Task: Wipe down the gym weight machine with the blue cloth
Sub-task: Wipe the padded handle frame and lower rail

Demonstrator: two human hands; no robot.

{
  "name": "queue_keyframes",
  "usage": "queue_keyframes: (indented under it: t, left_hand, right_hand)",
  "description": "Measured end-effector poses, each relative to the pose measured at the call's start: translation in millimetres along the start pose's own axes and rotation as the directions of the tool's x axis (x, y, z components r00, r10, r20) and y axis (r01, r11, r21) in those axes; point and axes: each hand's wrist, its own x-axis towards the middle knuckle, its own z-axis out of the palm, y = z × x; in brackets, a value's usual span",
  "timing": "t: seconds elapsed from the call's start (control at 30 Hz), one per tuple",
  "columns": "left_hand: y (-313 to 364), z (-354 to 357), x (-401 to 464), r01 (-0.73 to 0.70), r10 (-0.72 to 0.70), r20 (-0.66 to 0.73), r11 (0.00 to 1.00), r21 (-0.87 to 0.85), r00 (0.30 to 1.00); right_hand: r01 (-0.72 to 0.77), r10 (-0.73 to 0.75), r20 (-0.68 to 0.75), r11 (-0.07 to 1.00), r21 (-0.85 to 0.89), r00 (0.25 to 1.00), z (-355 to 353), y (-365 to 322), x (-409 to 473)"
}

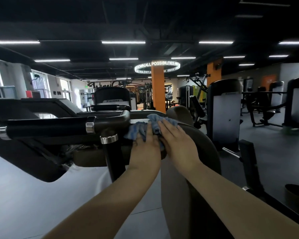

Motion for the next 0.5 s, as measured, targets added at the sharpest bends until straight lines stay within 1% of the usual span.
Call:
queue_keyframes:
  t: [0.1,0.17,0.3,0.43,0.47,0.5]
  left_hand:
    - [24.2,1.8,14.6,-0.102,0.104,-0.025,0.992,0.069,0.994]
    - [43.8,4.5,25.4,-0.168,0.171,-0.045,0.983,0.068,0.984]
    - [82.2,17.5,41.8,-0.307,0.319,-0.070,0.940,0.147,0.945]
    - [110.9,30.8,45.4,-0.403,0.415,-0.022,0.893,0.202,0.909]
    - [115.3,33.1,45.1,-0.421,0.433,-0.008,0.881,0.215,0.901]
    - [118.2,35.0,45.2,-0.436,0.447,0.000,0.872,0.224,0.895]
  right_hand:
    - [-0.159,0.160,-0.002,0.984,0.075,0.987,-4.2,22.3,-15.8]
    - [-0.272,0.277,-0.016,0.952,0.139,0.961,-6.6,37.4,-30.3]
    - [-0.515,0.534,0.023,0.801,0.306,0.845,-9.5,57.6,-59.0]
    - [-0.621,0.672,0.046,0.653,0.434,0.739,-11.4,59.2,-85.6]
    - [-0.639,0.696,0.048,0.628,0.444,0.717,-12.1,57.5,-89.0]
    - [-0.651,0.703,0.052,0.625,0.430,0.709,-11.7,56.8,-92.4]
